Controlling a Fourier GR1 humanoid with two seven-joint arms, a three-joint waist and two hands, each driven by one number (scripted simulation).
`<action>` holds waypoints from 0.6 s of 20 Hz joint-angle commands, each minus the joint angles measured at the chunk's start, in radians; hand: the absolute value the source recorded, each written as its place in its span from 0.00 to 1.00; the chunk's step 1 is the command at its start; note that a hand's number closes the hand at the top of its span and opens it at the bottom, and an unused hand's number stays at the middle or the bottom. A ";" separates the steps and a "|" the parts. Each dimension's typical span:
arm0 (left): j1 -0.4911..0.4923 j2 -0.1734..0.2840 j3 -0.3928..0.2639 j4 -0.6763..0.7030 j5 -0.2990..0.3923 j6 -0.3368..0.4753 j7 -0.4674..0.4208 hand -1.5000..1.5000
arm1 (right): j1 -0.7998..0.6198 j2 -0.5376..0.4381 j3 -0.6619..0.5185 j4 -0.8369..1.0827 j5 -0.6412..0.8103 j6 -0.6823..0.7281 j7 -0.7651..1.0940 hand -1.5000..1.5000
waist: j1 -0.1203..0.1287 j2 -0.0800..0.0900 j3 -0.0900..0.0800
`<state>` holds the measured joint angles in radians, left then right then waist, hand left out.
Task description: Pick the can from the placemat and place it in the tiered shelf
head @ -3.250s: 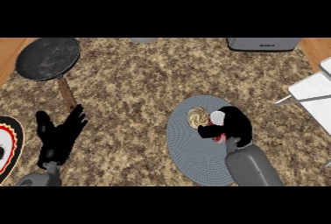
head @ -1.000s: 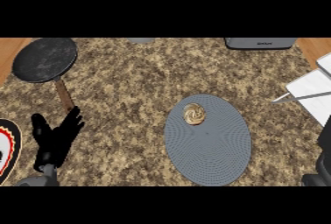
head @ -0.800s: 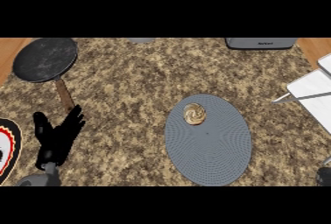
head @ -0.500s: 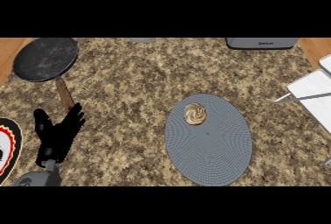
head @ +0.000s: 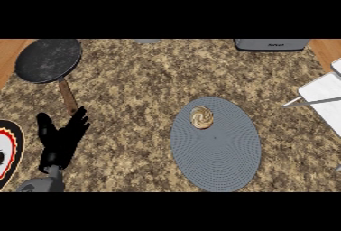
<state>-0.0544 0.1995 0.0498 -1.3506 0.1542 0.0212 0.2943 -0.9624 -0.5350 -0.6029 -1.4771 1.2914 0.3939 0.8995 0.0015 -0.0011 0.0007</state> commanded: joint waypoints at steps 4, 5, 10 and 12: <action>0.004 0.027 0.028 -0.028 0.005 -0.018 0.032 0.50 | 0.057 -0.057 0.008 0.070 -0.056 -0.075 -0.005 1.00 | 0.004 0.000 -0.001; -0.008 -0.030 -0.026 -0.051 -0.037 0.036 0.049 0.50 | 0.091 -0.057 0.011 0.063 -0.051 -0.092 -0.020 1.00 | 0.002 0.000 -0.001; 0.022 0.013 0.023 -0.021 0.004 -0.042 0.011 0.50 | 0.077 -0.130 0.007 0.255 -0.074 -0.232 -0.089 1.00 | 0.009 0.003 -0.001; 0.023 0.003 0.019 -0.067 -0.010 -0.004 0.059 0.50 | 0.152 -0.107 0.009 0.107 -0.126 -0.167 -0.079 1.00 | 0.000 -0.001 -0.001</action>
<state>-0.0422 0.1926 0.0600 -1.3750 0.1405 0.0151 0.3084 -0.8676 -0.6339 -0.5972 -1.3217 1.2086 0.2324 0.8332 0.0056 0.0000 0.0005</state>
